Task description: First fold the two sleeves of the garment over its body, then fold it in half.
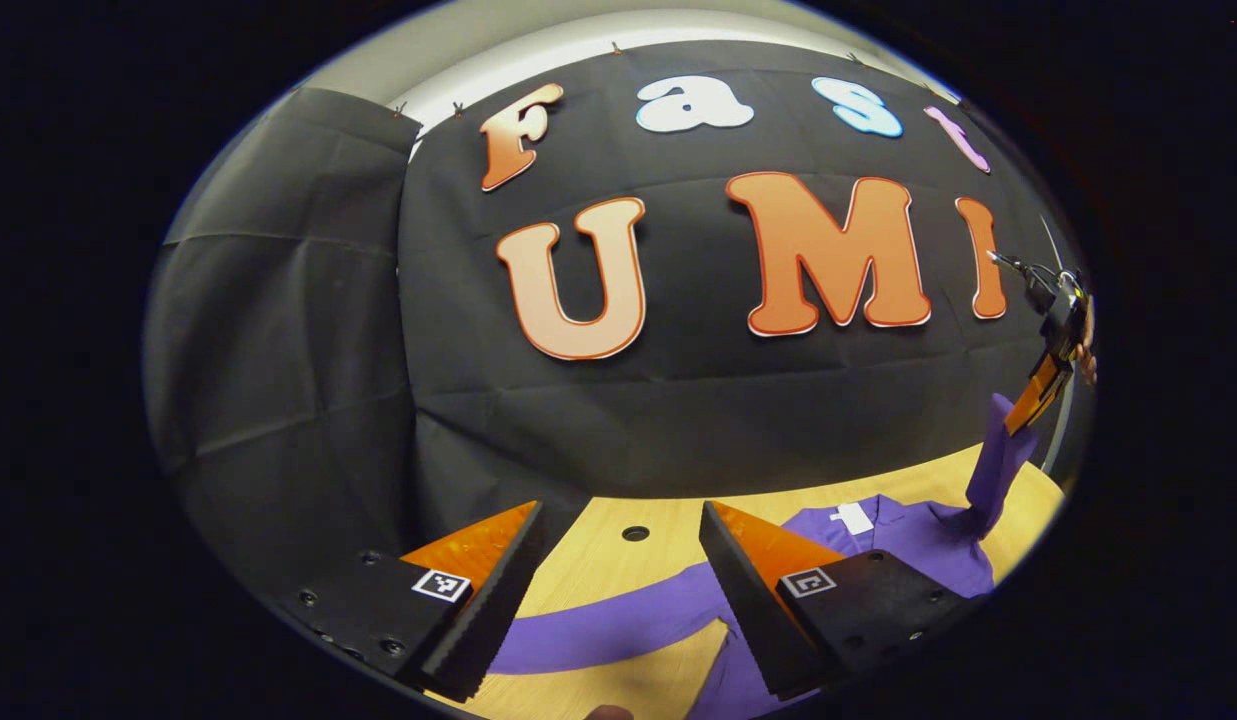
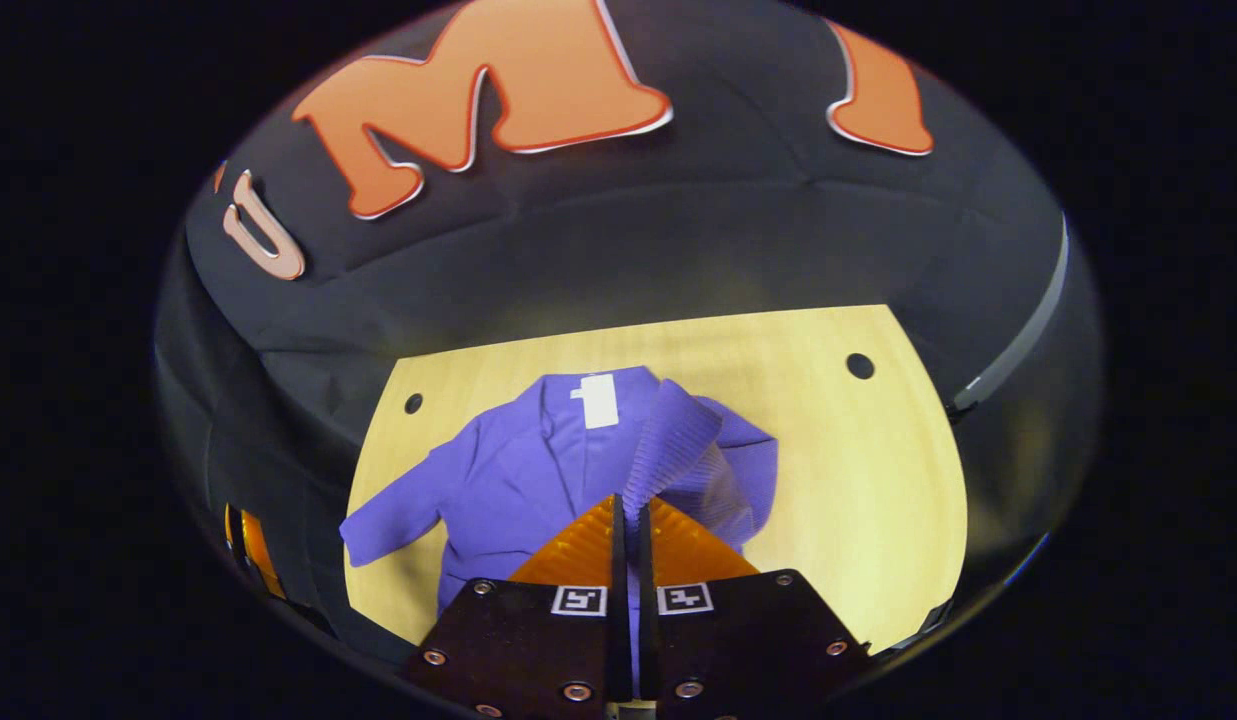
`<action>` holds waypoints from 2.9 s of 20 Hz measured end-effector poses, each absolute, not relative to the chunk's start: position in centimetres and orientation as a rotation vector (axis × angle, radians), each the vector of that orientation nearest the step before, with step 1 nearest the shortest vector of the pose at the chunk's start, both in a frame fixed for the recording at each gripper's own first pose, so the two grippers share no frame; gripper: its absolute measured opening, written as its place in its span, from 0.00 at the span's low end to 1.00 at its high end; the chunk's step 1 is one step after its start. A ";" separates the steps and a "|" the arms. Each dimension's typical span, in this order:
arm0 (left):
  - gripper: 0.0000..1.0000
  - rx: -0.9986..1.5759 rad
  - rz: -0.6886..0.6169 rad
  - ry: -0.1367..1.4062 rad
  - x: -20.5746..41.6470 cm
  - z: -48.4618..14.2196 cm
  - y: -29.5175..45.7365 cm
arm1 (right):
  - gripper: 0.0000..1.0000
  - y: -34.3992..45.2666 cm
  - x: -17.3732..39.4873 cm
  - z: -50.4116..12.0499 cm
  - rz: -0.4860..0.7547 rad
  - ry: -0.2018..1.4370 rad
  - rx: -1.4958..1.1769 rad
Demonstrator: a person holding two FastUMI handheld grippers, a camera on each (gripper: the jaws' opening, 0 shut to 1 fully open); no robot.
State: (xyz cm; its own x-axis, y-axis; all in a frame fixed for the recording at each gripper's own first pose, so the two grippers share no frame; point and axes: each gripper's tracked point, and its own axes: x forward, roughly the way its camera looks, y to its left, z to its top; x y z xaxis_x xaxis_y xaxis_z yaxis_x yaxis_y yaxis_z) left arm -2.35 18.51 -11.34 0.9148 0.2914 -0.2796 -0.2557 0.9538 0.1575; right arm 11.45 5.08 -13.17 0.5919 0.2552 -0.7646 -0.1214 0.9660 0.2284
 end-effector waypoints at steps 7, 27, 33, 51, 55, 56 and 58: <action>0.96 0.116 0.377 0.333 -5.3 -12.1 24.3 | 0.04 14.4 12.7 -13.4 0.330 0.916 0.126; 0.97 -0.124 0.450 0.762 -4.7 -25.4 32.7 | 0.95 8.5 13.3 0.4 0.205 0.305 0.127; 0.99 -0.187 0.459 1.046 -5.9 -32.6 34.5 | 0.95 2.0 10.3 3.0 0.055 0.199 0.008; 0.99 -0.404 0.446 1.469 -10.7 -44.1 35.9 | 0.95 -3.6 3.5 4.1 -0.114 0.157 -0.018; 0.99 -0.437 0.438 1.518 -10.8 -45.8 36.1 | 0.95 -3.5 3.1 4.1 -0.104 0.151 -0.055; 0.98 -0.443 0.439 1.531 -10.8 -46.0 36.1 | 0.95 -3.7 3.0 4.1 -0.111 0.153 -0.072; 0.94 -0.433 0.455 1.539 -10.2 -46.1 36.2 | 0.95 -4.1 2.9 4.1 -0.119 0.156 -0.103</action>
